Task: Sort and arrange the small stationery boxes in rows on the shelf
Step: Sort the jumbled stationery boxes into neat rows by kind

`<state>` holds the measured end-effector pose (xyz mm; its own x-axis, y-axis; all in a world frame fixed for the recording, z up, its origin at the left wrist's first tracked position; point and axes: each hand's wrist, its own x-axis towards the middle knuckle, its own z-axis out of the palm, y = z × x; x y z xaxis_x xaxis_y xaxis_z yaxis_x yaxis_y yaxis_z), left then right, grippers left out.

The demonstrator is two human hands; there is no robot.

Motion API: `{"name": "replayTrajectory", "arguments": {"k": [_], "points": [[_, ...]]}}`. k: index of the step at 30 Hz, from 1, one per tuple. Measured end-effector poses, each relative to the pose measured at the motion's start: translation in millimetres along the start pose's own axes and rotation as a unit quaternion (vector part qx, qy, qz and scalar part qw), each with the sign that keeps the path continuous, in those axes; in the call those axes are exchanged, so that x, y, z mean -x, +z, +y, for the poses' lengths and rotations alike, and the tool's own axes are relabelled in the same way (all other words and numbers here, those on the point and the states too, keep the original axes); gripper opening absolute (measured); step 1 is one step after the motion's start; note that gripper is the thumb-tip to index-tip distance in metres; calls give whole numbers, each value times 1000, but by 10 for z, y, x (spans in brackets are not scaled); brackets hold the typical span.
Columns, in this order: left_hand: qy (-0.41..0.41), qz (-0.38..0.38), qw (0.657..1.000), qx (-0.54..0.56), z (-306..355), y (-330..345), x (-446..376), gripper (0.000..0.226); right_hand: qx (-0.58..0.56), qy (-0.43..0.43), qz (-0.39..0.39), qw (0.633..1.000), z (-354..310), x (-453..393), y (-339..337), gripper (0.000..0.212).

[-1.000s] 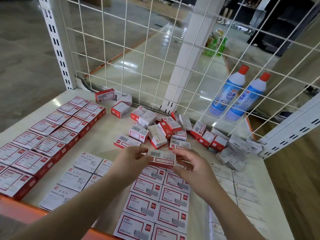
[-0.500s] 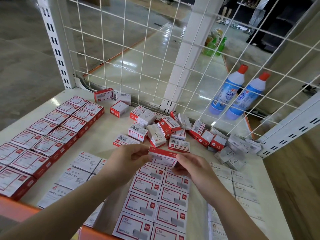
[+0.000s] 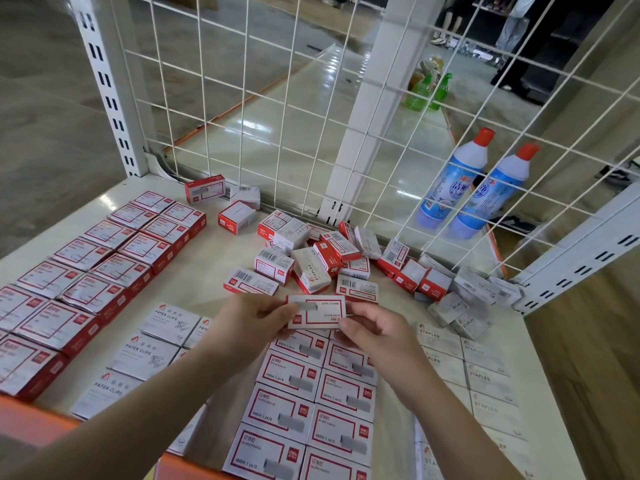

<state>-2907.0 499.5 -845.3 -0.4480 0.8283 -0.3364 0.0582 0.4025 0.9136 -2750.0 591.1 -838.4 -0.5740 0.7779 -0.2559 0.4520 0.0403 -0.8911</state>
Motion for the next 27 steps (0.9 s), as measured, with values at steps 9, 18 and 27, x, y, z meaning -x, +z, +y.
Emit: {"name": "replayTrajectory", "arguments": {"k": [9,18,27], "points": [[35,-36,996,-78,43,12,14,6,19,8,29,999,-75,-21,-61,21],[27,-83,986,-144,78,51,-1,7,30,-15,22,999,-153,-13,-23,24],[39,-9,992,-122,43,116,-11,11,24,10,-41,999,-65,50,70,20]]}}
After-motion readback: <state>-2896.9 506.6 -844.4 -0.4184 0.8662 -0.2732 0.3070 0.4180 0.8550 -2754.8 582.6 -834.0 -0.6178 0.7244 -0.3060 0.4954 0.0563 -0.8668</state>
